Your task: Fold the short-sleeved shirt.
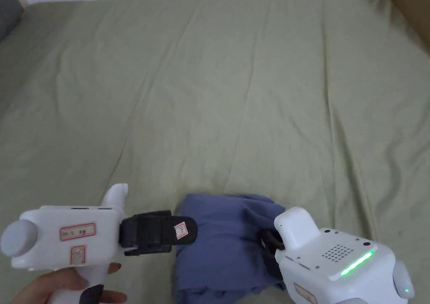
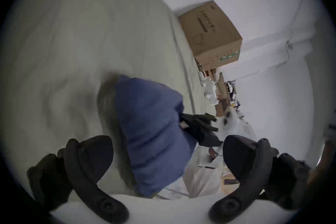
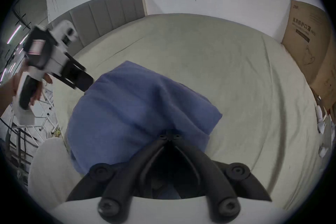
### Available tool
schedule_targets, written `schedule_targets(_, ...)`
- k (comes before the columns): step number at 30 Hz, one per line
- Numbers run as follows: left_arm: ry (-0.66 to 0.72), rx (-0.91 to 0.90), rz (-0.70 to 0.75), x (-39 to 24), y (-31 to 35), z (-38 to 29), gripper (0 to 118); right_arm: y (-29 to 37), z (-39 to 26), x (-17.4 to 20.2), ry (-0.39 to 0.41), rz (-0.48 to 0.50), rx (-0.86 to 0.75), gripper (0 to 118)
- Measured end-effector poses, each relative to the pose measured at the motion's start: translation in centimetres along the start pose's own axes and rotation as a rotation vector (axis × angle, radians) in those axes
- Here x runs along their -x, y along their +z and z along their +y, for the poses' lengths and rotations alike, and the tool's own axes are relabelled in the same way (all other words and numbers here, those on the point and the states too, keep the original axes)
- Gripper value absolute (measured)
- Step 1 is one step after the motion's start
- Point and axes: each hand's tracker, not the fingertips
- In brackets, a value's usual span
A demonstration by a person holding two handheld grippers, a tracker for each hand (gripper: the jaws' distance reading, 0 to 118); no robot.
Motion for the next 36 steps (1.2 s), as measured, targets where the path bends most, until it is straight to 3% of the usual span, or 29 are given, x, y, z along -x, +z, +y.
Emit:
schedule_targets(6, 0.194, 0.106, -0.046, 5.7, -2.8, 2.3, 118, -0.1, 0.1, -0.2, -0.018, 0.009, 0.000, 0)
schedule_targets(8, 0.127, 0.093, -0.178, 4.8, -3.0, 3.0, 115, -0.1, 0.1, -0.3, -0.024, 0.013, -0.001, 0)
schedule_targets(10, 0.171, 0.094, -0.180, 6.4, -3.8, 3.2, 65, -0.2, 0.1, -0.3, -0.025, 0.014, -0.002, 0)
schedule_targets(11, 0.214, 0.086, -0.213, 6.6, -4.2, 3.4, 46, -0.3, 0.1, -0.3, -0.026, 0.014, -0.003, 0)
schedule_targets(12, 0.219, 0.080, -0.140, 6.5, -4.8, 3.1, 46, -0.3, 0.1, -0.3, -0.027, 0.009, -0.002, 0)
schedule_targets(15, 0.278, 0.063, -0.229, 7.4, -4.9, 2.2, 46, -0.4, 0.0, -0.9, -0.046, 0.022, -0.004, 0)
schedule_targets(19, 0.260, 0.049, -0.195, 7.7, -4.1, 2.1, 46, -0.3, 0.2, -0.8, -0.070, 0.034, -0.015, 0)
schedule_targets(24, 0.123, 0.096, -0.080, 5.9, -0.1, 3.9, 45, 1.8, 1.5, -0.2, -0.093, 0.036, -0.077, 0)
schedule_targets(27, 0.058, 0.101, 0.036, 6.2, 5.1, 6.1, 45, 2.6, 2.3, 0.6, -0.096, 0.040, -0.110, 0)
schedule_targets(36, 0.035, 0.137, 0.479, 10.1, 21.4, 11.2, 45, 1.3, 4.3, 5.2, -0.074, 0.081, -0.137, 0)
